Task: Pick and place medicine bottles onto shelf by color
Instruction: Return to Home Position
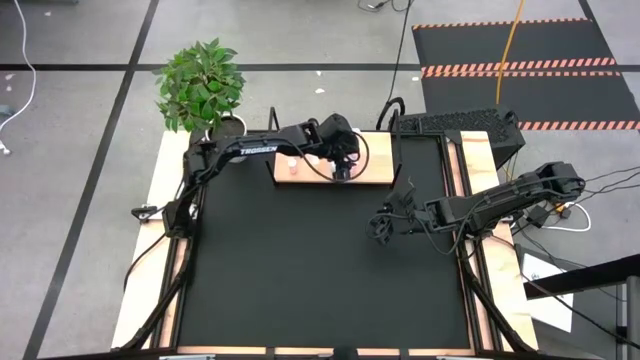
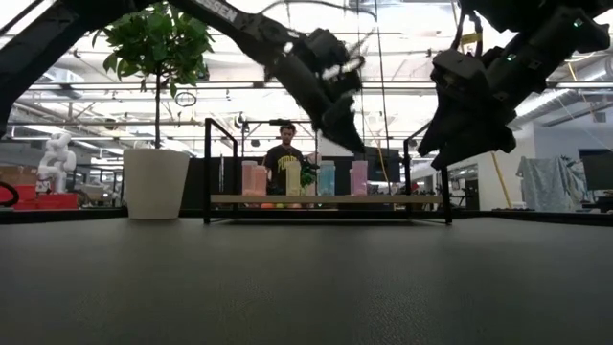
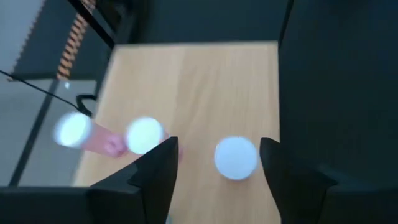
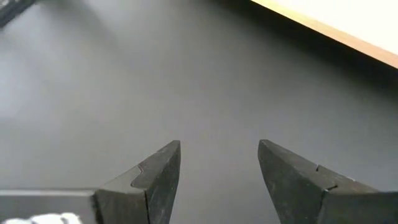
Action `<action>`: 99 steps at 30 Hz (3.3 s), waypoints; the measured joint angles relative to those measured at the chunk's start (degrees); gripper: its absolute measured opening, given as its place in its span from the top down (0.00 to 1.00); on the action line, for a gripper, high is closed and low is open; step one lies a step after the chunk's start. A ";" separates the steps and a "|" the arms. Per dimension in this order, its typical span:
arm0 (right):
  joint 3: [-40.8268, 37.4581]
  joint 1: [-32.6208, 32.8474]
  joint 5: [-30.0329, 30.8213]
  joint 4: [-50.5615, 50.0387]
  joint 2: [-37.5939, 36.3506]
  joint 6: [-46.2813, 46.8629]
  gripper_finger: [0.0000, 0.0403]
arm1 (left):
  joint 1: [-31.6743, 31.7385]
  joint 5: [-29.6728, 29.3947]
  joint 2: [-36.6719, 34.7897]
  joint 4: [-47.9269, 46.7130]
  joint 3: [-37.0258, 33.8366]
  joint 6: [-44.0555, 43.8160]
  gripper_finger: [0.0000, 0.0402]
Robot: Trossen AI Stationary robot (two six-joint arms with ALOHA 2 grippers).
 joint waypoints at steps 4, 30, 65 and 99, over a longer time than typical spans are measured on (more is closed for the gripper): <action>0.00 0.00 0.06 3.62 0.00 -0.97 0.47 | 0.00 -0.01 -3.51 -0.34 0.09 0.29 0.36; 5.99 -14.89 -33.09 34.92 -11.54 -51.01 0.97 | -2.43 10.70 -34.07 -4.38 -18.91 -18.06 0.95; -4.60 -26.03 -37.42 -2.13 -52.27 -49.97 1.00 | -9.62 -4.36 -103.60 26.81 -85.92 -18.31 0.97; -31.21 -20.76 -40.67 27.44 -62.66 -37.46 1.00 | -14.80 -2.67 -121.68 14.56 -91.44 -22.64 0.98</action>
